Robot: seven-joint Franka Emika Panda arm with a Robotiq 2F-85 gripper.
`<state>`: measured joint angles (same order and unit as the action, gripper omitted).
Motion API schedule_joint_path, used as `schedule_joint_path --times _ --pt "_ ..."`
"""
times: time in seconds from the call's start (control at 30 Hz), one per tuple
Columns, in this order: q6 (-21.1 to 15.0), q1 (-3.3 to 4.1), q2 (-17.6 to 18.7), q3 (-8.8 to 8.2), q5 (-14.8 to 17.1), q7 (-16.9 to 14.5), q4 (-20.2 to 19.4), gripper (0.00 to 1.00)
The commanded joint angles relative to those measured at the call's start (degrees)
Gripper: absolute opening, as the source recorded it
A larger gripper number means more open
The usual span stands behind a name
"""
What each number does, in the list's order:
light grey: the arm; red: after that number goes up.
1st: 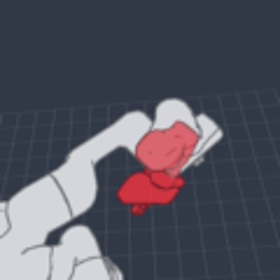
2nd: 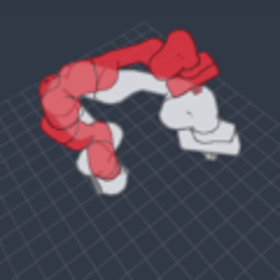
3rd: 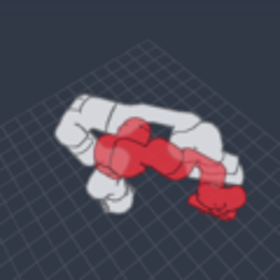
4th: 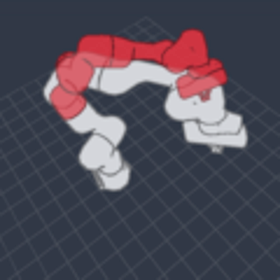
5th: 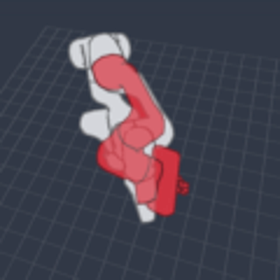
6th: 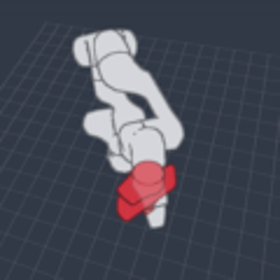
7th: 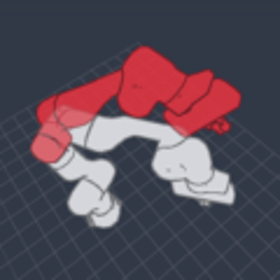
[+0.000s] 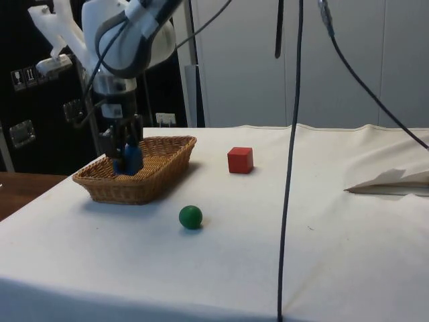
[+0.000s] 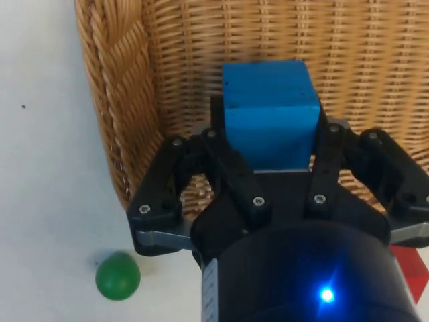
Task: Place all non-red objects into the basket.
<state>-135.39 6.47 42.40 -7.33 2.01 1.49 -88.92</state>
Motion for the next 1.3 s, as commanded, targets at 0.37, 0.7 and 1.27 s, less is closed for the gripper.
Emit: schedule_joint_path --times 0.37,0.7,1.27 --pt "0.1 -0.17 2.9 0.06 0.2 -0.1 2.9 0.03" --pt "0.2 -0.4 3.9 0.17 0.3 -0.2 4.2 0.57" --pt "1.8 0.0 1.4 -0.11 0.0 0.0 3.5 1.0"
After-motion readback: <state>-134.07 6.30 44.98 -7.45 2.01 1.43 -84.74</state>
